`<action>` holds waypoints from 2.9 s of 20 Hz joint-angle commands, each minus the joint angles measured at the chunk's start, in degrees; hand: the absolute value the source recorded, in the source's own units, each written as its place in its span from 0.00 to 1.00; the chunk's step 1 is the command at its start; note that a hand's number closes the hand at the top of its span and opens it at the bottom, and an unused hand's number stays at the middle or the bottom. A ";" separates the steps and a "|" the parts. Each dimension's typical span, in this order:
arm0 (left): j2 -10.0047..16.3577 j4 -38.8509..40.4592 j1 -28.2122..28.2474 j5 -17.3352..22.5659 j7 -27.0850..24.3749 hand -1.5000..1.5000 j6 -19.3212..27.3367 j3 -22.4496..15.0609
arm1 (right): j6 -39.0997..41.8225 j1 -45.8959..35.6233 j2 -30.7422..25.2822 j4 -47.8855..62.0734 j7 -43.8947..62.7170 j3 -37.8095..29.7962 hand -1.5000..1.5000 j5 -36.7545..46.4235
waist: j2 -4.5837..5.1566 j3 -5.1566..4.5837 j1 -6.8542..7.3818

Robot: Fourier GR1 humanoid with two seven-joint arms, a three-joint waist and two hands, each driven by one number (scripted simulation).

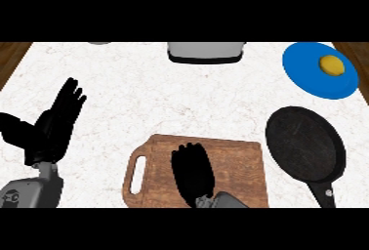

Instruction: Pick the tomato from the cutting board and place it in the pan

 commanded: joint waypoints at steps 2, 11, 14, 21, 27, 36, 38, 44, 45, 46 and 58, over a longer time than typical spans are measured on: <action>-0.65 -0.95 0.74 -0.27 -0.22 0.50 -0.17 -0.33 | -2.62 8.01 0.37 -5.16 5.95 0.22 1.00 -4.12 | 0.13 0.02 -0.12; -0.92 -1.86 -0.68 -1.13 2.21 0.50 1.86 0.25 | 2.20 10.60 -4.66 -29.13 18.24 5.98 1.00 12.72 | -0.32 -0.02 -0.98; -0.29 -0.73 0.17 -0.25 1.01 0.50 0.20 0.95 | 6.60 7.98 -2.94 -35.50 21.53 7.45 1.00 18.84 | -0.30 -0.05 -0.85; -0.63 -0.64 0.34 -0.39 0.59 0.50 -0.69 0.95 | 13.11 9.21 -3.04 -45.11 17.46 1.74 1.00 19.75 | 0.06 0.00 -0.37; 0.73 -2.40 0.87 0.31 1.96 0.50 -1.91 1.92 | 10.02 10.28 -4.36 -47.40 14.21 -8.13 1.00 20.23 | 0.12 0.04 -0.11; -2.07 -3.64 2.15 -2.34 0.90 0.50 -0.08 -0.37 | 2.66 15.28 -13.00 -48.32 -2.83 -37.54 1.00 4.00 | 0.26 0.08 -0.01; -0.15 0.28 0.86 -0.25 -1.23 0.50 -3.05 2.11 | 0.59 14.34 -14.78 -46.30 -7.03 -45.07 1.00 -0.85 | 0.33 0.06 -0.15; -2.24 -2.92 2.06 -1.61 0.22 0.50 -1.05 0.60 | -9.68 17.78 -19.42 -31.77 -23.31 -56.14 1.00 -9.78 | 0.30 0.08 -0.10; -1.77 0.42 0.15 -1.44 -1.48 0.50 -1.80 1.39 | -12.93 15.99 -18.98 -26.00 -25.90 -57.51 1.00 -10.75 | 0.46 0.09 -0.04; -1.74 -0.85 -1.76 -2.24 1.85 0.50 -0.16 1.08 | -13.20 13.74 -17.83 -21.95 -26.57 -54.99 1.00 -9.74 | 0.41 0.07 0.21; -1.86 2.20 -1.63 -1.92 -0.97 0.50 -1.79 2.90 | -22.61 11.42 -16.69 5.84 -39.33 -58.28 1.00 -10.97 | 0.36 0.02 0.07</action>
